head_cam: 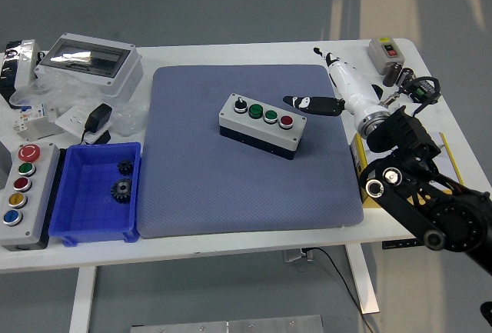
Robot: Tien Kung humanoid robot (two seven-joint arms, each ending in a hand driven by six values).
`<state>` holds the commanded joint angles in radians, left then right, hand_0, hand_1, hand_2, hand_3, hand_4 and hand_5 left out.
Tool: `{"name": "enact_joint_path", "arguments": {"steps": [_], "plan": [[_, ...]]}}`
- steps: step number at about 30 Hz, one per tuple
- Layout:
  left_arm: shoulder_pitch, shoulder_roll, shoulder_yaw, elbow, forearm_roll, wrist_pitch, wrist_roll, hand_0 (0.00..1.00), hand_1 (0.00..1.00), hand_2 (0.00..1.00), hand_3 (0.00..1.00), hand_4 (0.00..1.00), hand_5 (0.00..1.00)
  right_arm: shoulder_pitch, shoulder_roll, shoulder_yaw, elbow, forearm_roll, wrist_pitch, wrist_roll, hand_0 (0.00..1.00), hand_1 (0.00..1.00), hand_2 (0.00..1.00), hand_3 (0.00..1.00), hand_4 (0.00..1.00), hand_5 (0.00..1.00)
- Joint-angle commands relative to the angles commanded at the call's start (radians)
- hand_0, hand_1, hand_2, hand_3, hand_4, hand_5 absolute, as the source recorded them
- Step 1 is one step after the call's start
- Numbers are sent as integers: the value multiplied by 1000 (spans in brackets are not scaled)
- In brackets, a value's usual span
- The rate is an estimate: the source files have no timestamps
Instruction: Pick up the button,place it on the desk,press the button,press the button
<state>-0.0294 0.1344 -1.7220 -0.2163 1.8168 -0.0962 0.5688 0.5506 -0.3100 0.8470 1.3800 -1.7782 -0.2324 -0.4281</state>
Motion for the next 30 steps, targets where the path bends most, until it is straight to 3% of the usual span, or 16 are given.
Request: {"name": "enact_joint_path", "arguments": {"steps": [9, 24, 30], "plan": [[5, -1, 8, -4, -14, 1, 13, 680, 641, 577, 626, 627, 181, 96, 12, -130, -47, 154, 43, 7, 998, 998, 998, 998, 998, 501], [3, 3, -2, -6, -2, 1, 13, 685, 642, 579, 630, 633, 187, 195, 85, -309, -210, 221, 55, -13, 998, 998, 998, 998, 998, 479], [1, 6, -5, -5, 4, 0, 10, 685, 642, 579, 632, 635, 186, 218, 106, -337, -273, 198, 52, -15, 998, 998, 998, 998, 998, 479]]}}
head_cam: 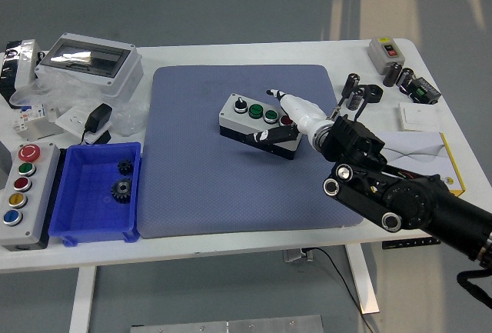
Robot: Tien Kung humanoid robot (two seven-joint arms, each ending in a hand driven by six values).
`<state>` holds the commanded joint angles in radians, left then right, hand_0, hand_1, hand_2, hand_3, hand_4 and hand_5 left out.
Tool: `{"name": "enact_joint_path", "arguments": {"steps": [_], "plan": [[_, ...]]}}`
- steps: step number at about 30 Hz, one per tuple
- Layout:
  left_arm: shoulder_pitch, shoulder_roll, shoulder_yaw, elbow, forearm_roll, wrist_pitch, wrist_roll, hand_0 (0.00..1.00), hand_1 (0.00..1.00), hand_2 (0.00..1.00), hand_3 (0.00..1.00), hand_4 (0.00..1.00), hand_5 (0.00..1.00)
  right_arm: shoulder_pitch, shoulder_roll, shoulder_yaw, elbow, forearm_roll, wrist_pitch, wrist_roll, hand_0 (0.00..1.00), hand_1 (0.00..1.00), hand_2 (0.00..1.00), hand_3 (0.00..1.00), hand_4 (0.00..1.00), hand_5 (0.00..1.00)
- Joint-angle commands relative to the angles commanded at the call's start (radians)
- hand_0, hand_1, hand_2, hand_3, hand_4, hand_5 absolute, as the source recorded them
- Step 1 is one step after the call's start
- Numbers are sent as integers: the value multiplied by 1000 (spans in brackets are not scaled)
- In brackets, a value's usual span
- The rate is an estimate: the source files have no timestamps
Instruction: Pick up the button,place it on the desk,press the button,press the button
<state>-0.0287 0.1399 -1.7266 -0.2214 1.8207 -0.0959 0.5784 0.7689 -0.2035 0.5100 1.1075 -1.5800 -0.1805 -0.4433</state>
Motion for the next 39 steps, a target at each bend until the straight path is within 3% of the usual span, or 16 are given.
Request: {"name": "enact_joint_path", "arguments": {"steps": [15, 28, 29, 34, 35, 39], "plan": [[-2, 4, -1, -1, 6, -4, 0, 686, 643, 580, 631, 638, 185, 92, 73, -138, -164, -6, 13, -12, 998, 998, 998, 998, 998, 489], [-8, 6, -8, 2, 25, -5, -11, 685, 643, 578, 631, 636, 184, 108, 86, -207, -221, -43, -2, -26, 966, 944, 954, 998, 998, 496], [-8, 7, -8, 2, 25, -5, -12, 686, 643, 578, 630, 635, 181, 109, 87, -210, -224, -42, -5, -26, 685, 779, 816, 998, 988, 436], [-9, 6, -4, 4, 22, -4, -20, 686, 643, 578, 630, 635, 181, 108, 86, -221, -231, -31, -30, -17, 685, 779, 816, 998, 988, 436], [-9, 6, -3, 5, 21, -4, -21, 690, 643, 578, 628, 635, 179, 108, 86, -224, -231, -28, -36, -14, 409, 608, 655, 860, 776, 151], [-10, 5, -2, 7, 19, -4, -28, 690, 643, 578, 628, 635, 179, 109, 87, -235, -233, -25, -47, -3, 409, 608, 655, 860, 776, 151]]}}
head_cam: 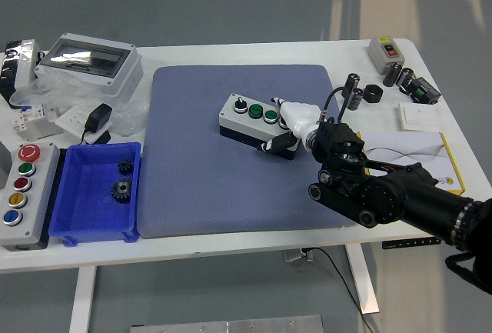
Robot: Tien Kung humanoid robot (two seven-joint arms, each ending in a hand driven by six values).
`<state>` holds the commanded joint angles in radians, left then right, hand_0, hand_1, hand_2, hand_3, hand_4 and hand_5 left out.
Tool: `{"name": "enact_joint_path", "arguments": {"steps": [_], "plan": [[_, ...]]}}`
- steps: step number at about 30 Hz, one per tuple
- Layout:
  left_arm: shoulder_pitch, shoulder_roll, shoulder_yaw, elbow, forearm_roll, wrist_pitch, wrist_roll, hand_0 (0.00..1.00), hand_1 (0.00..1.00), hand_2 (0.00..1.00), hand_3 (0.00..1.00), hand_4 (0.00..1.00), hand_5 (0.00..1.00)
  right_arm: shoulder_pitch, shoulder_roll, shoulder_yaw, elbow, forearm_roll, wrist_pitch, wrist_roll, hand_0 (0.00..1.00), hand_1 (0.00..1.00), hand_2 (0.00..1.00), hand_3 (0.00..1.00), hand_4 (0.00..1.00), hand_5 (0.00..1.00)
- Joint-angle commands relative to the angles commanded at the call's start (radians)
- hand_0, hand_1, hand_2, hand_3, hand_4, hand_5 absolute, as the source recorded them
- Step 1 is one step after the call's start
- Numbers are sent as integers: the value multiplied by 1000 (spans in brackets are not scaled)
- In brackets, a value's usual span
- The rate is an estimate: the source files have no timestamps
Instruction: Pick up the button,place it on the desk,press the button,press the button
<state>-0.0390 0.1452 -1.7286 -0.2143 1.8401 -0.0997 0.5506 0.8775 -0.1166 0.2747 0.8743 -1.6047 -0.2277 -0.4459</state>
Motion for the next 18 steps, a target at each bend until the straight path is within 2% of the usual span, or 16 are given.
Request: {"name": "enact_joint_path", "arguments": {"steps": [1, 2, 7, 8, 13, 14, 18], "plan": [[0, 0, -1, 0, 0, 1, -2, 690, 643, 578, 628, 635, 179, 0, 0, -6, -1, -1, 1, 4, 409, 608, 655, 860, 776, 151], [0, 0, -1, 1, 1, 2, -4, 689, 643, 578, 625, 630, 176, 1, 1, -13, -2, -2, 2, 7, 296, 484, 522, 692, 512, 117], [1, 0, 0, 3, -1, 7, -15, 689, 643, 578, 625, 630, 176, -1, -1, -34, -2, -13, 6, 16, 296, 484, 522, 692, 512, 117], [1, -1, 2, 4, -3, 8, -17, 689, 643, 578, 625, 628, 174, -1, -2, -36, 0, -13, 5, 18, 235, 407, 440, 560, 317, 2], [1, -3, 6, 6, -8, 9, -23, 689, 643, 578, 625, 628, 174, -3, -20, -31, 19, -25, -18, 48, 235, 407, 440, 560, 317, 2], [1, -4, 6, 6, -9, 10, -24, 689, 643, 576, 624, 627, 173, -5, -33, -27, 36, -26, -29, 68, 172, 342, 404, 396, 102, 2], [3, -6, 6, 7, -10, 12, -27, 689, 643, 576, 624, 627, 173, -15, -97, -6, 111, -19, -47, 143, 172, 342, 404, 396, 102, 2]]}}
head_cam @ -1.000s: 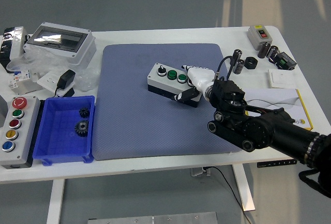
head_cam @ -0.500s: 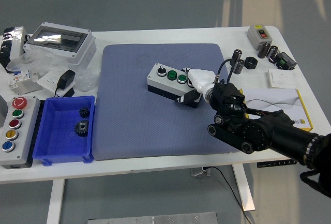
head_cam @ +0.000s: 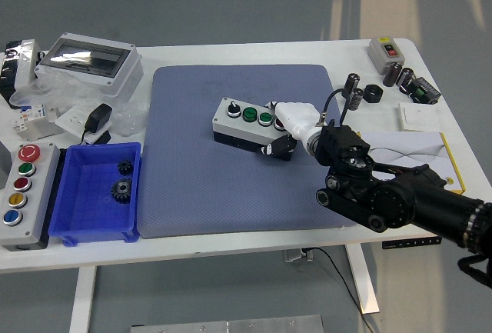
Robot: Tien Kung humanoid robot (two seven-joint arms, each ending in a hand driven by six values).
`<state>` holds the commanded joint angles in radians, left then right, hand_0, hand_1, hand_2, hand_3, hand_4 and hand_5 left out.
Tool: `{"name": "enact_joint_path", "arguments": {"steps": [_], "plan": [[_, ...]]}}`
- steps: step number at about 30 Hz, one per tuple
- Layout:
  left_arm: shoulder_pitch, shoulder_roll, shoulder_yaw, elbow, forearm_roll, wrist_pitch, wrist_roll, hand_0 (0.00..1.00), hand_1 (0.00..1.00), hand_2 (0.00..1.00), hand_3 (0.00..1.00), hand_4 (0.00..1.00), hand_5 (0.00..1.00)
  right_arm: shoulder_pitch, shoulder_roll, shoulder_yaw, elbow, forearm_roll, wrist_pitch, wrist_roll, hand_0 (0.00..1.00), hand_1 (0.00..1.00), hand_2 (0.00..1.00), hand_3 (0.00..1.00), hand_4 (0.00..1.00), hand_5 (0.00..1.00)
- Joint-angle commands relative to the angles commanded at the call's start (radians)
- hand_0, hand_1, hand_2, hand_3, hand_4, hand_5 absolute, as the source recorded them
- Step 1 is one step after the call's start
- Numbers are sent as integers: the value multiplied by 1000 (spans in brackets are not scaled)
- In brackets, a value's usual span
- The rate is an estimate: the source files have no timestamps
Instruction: Pick up the button,place it on the desk,press the button,press the button
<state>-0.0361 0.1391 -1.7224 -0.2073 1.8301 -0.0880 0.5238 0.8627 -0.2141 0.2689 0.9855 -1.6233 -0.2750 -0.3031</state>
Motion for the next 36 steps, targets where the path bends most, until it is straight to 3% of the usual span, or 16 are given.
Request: {"name": "enact_joint_path", "arguments": {"steps": [1, 2, 7, 8, 12, 18, 19, 20, 25, 26, 31, 32, 36], "plan": [[1, -1, -1, 0, 0, 0, 0, 689, 643, 576, 624, 627, 173, -2, -18, 6, 21, 5, 1, 19, 172, 342, 404, 396, 102, 2], [1, -1, -2, 0, 2, 1, 0, 688, 642, 576, 626, 627, 173, -4, -37, 12, 44, 9, 5, 40, 166, 319, 389, 324, 14, 2], [3, -3, -8, 1, 9, 3, -3, 688, 642, 576, 626, 627, 173, 0, -150, 5, 181, 37, 32, 153, 166, 319, 389, 324, 14, 2], [3, -3, -8, 1, 10, 3, -4, 689, 642, 576, 625, 627, 173, 1, -168, -1, 203, 36, 35, 170, 188, 327, 334, 218, 2, 2], [1, -3, -13, 2, 16, 4, -8, 689, 642, 576, 625, 627, 173, 4, -234, -50, 281, 22, 39, 215, 188, 327, 334, 218, 2, 2], [-1, -3, -26, 1, 34, 5, -7, 689, 642, 576, 625, 627, 173, -12, -239, -104, 255, -74, 38, 199, 202, 342, 348, 218, 2, 2], [-1, -3, -27, 0, 36, 5, -7, 689, 642, 576, 625, 627, 173, -14, -237, -106, 249, -86, 38, 199, 202, 342, 348, 218, 2, 2], [-1, -4, -29, 0, 38, 5, -6, 687, 641, 576, 627, 628, 174, -16, -234, -106, 242, -99, 37, 198, 264, 370, 364, 227, 2, 2], [0, -4, -35, -2, 46, 4, -3, 687, 641, 576, 627, 628, 174, -21, -227, -102, 231, -116, 41, 194, 264, 370, 364, 227, 2, 2], [0, -4, -35, -2, 48, 3, -3, 688, 641, 576, 627, 628, 175, -21, -227, -102, 232, -110, 42, 192, 469, 498, 502, 285, 124, 2], [-1, -3, -31, -2, 45, -3, 3, 688, 641, 576, 627, 628, 175, -23, -230, -104, 247, -75, 59, 168, 469, 498, 502, 285, 124, 2], [-1, -3, -31, -2, 45, -4, 5, 687, 640, 575, 626, 627, 175, -23, -231, -104, 248, -70, 61, 165, 661, 664, 679, 716, 32, 2], [-1, -1, -30, -3, 44, -11, 15, 687, 640, 575, 626, 627, 175, -23, -234, -105, 251, -53, 71, 153, 661, 664, 679, 716, 32, 2]]}}
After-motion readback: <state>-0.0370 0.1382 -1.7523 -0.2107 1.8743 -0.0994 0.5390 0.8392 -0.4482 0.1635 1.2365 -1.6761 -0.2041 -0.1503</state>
